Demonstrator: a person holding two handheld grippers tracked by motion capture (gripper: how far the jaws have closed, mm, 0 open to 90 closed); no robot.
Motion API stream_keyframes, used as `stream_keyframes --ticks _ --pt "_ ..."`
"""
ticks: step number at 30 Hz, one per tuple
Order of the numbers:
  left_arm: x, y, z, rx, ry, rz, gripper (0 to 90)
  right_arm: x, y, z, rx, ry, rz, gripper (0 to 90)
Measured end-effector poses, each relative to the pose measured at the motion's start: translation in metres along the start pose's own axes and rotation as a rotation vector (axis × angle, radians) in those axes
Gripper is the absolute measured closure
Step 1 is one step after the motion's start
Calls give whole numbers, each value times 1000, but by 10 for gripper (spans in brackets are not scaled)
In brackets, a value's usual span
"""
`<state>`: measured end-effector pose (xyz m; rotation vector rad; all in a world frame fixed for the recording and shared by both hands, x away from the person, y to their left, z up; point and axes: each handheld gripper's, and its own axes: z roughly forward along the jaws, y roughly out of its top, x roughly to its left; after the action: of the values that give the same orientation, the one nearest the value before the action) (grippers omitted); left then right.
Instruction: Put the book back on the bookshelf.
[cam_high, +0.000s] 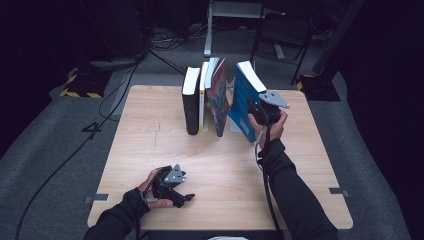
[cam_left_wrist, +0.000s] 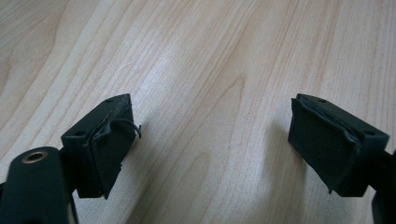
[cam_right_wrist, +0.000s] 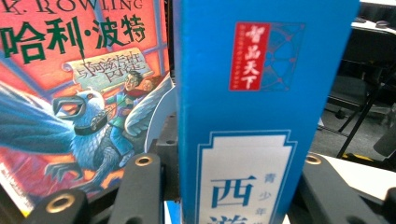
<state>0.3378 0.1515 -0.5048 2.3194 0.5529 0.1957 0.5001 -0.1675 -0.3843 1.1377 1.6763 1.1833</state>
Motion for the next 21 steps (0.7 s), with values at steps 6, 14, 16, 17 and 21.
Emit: stream_keyframes --ticks 6,14,16,17,21 --pt "0 0 0 -1 -3 2 150 -1 1 3 11 21 -4 596" --pt "0 0 0 -1 -3 2 150 -13 2 -7 64 76 -7 520" --pt "0 0 0 -1 -3 2 150 -14 2 -9 63 78 -5 519" --pt "0 0 0 -1 -3 2 150 -16 2 -11 61 83 1 507" --pt "0 0 0 -1 -3 2 150 -21 0 -13 65 92 13 460"
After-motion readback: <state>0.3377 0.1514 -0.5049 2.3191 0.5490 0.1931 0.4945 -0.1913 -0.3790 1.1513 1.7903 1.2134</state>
